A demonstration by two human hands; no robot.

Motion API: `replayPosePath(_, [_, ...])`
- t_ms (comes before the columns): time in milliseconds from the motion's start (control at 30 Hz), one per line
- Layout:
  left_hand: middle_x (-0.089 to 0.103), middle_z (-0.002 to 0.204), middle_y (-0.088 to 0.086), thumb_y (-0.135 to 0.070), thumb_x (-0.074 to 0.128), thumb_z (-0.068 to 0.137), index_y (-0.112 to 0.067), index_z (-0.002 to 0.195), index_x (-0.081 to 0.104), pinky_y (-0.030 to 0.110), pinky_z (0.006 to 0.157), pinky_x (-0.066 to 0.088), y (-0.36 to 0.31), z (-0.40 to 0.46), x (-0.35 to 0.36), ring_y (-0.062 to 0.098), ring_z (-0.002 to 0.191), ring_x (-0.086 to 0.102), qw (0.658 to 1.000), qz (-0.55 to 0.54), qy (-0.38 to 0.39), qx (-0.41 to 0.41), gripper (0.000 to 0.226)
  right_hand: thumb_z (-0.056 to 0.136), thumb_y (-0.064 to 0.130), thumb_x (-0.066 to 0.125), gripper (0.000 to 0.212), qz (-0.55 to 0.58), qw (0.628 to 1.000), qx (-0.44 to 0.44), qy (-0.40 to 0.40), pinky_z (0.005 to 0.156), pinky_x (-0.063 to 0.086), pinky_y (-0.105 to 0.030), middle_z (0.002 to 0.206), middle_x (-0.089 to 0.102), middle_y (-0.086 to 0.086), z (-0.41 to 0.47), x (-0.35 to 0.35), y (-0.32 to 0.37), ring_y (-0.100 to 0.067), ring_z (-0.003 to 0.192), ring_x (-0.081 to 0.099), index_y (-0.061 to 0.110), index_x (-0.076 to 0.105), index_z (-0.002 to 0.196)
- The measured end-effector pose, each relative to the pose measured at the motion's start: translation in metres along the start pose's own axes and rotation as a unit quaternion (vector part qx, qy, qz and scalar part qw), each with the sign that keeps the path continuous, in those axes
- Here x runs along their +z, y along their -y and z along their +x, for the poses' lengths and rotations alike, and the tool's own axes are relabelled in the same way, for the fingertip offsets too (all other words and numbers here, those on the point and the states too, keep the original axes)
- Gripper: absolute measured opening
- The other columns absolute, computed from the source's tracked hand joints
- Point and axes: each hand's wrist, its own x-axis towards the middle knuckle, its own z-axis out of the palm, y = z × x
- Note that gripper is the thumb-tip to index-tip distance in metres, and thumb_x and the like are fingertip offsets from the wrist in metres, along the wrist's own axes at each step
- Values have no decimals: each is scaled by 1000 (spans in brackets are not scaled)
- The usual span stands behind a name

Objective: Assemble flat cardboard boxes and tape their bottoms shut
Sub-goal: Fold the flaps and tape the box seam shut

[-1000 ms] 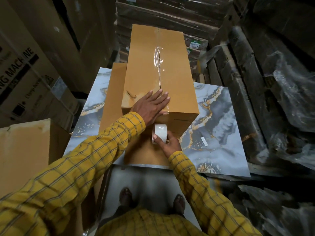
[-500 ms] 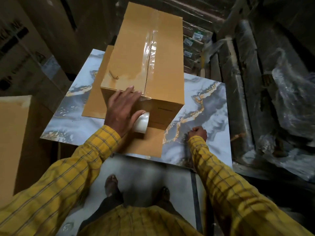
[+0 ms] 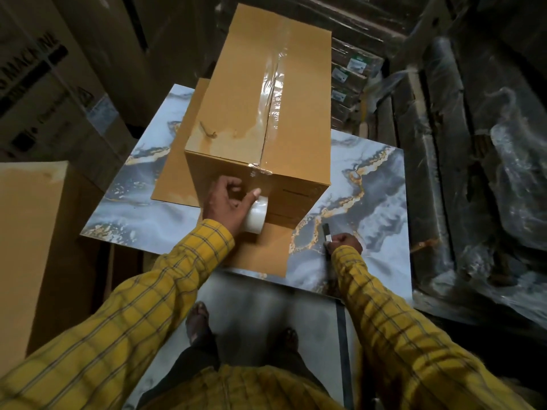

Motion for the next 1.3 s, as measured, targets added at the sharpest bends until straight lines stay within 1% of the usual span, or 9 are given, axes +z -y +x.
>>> replayPosePath(167, [61, 94, 0, -34, 87, 71, -30, 97, 55, 40, 79, 58, 5, 4, 10, 22, 86, 65, 997, -37, 6, -63, 42, 86, 14, 72, 8, 113, 989, -45, -79, 90, 52, -31, 93, 69, -7, -41, -6, 14, -31, 94, 66, 16, 72, 94])
replayPosePath(267, [62, 101, 4, -34, 85, 72, -33, 93, 60, 40, 83, 58, 8, 2, 10, 17, 87, 63, 997, -44, 19, -64, 32, 89, 14, 73, 15, 152, 964, -170, -139, 85, 56, -38, 93, 68, -7, -80, -18, 29, -28, 87, 65, 25, 63, 87])
replayPosePath(333, [58, 107, 3, -33, 82, 75, -32, 86, 66, 34, 84, 57, 7, -1, 11, 14, 88, 61, 998, -23, 25, -52, 19, 91, 16, 72, 15, 161, 928, -295, -159, 74, 55, -32, 91, 66, -4, -109, -32, 44, -22, 84, 63, 27, 63, 88])
replayPosePath(467, [49, 112, 1, -23, 80, 81, -25, 80, 69, 1, 69, 43, 5, -10, 10, 14, 92, 59, 997, -44, 16, -53, 12, 94, 13, 72, 2, 110, 842, -510, -133, 64, 46, -20, 87, 62, 0, -149, -54, 97, -11, 79, 59, 13, 74, 93])
replayPosePath(667, [53, 115, -6, -25, 78, 84, -17, 87, 76, 26, 83, 54, 14, -11, 5, 15, 104, 59, 999, -53, -8, 6, 10, 93, 13, 62, 16, -49, 739, -655, -154, 60, 50, -36, 83, 63, -12, -152, -45, 157, -33, 73, 59, 5, 74, 100])
replayPosePath(800, [54, 111, -9, -26, 75, 86, -16, 86, 75, 37, 82, 57, 16, -10, 3, 18, 101, 60, 999, -27, -12, 41, 10, 90, 14, 59, 20, -106, 702, -687, -154, 55, 47, -40, 80, 61, -16, -153, -31, 173, -35, 67, 56, 5, 74, 100])
replayPosePath(1067, [61, 96, -4, -22, 73, 88, -13, 82, 73, 26, 76, 53, 19, -5, -4, 11, 89, 60, 995, -10, 6, 100, 11, 64, -5, 76, 25, -212, 713, -635, -206, 50, 34, -33, 76, 55, -15, -141, -17, 152, -30, 61, 49, 6, 68, 85])
replayPosePath(1200, [63, 95, -6, -17, 76, 87, -13, 82, 74, 14, 76, 46, 31, -9, -10, -3, 89, 58, 995, -31, 43, 87, 6, 73, 0, 78, 14, -181, 800, -551, -153, 50, 43, -34, 81, 60, -14, -108, -11, 95, -36, 65, 57, 8, 70, 83])
replayPosePath(1300, [65, 98, -3, -22, 75, 88, -16, 88, 73, 21, 79, 50, 34, -11, -12, 5, 93, 61, 993, -71, 79, 47, 6, 84, 9, 74, 7, -67, 883, -453, -105, 64, 51, -35, 87, 67, -10, -106, -8, 65, -32, 77, 62, 11, 72, 90])
